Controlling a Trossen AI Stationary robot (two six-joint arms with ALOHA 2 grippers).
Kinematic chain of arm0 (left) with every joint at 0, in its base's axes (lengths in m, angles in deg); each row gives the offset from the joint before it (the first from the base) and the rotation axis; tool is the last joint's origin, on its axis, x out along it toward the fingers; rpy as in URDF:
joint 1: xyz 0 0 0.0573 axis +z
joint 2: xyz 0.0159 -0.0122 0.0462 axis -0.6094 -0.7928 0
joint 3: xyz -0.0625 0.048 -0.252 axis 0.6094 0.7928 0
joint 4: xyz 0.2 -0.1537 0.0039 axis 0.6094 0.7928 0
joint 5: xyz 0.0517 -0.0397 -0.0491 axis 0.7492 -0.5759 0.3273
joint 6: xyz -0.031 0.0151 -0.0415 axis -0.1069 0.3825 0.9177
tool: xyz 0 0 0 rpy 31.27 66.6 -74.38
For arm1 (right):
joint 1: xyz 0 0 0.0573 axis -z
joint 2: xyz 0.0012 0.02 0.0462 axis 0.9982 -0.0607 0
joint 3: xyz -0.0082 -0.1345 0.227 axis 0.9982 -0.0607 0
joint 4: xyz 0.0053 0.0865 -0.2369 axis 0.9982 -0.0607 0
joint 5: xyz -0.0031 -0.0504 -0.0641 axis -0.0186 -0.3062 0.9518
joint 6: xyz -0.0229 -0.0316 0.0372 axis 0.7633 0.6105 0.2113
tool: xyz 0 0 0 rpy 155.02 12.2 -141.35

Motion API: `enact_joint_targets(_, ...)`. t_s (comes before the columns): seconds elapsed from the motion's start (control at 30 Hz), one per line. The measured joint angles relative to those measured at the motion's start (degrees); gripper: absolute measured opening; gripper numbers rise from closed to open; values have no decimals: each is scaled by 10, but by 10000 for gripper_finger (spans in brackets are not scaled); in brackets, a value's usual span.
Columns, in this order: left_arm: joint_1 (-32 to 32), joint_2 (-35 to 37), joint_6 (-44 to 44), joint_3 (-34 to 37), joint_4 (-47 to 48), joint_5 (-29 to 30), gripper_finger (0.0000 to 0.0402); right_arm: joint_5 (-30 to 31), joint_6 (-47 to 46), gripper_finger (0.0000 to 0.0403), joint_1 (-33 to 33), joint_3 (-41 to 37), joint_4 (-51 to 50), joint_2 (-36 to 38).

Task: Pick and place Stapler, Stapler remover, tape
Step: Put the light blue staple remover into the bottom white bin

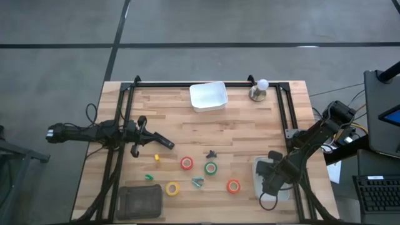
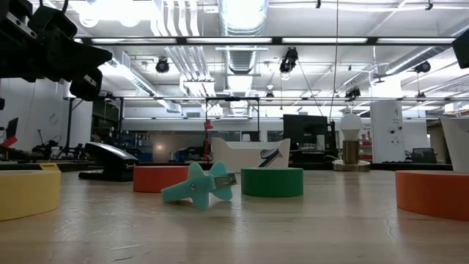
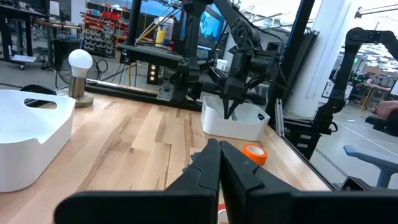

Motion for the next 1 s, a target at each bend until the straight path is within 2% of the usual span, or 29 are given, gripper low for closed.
enact_joint_targets(1.0,0,0,0,0,0,0,7,-5,-10,9,0,-9,1,-1)
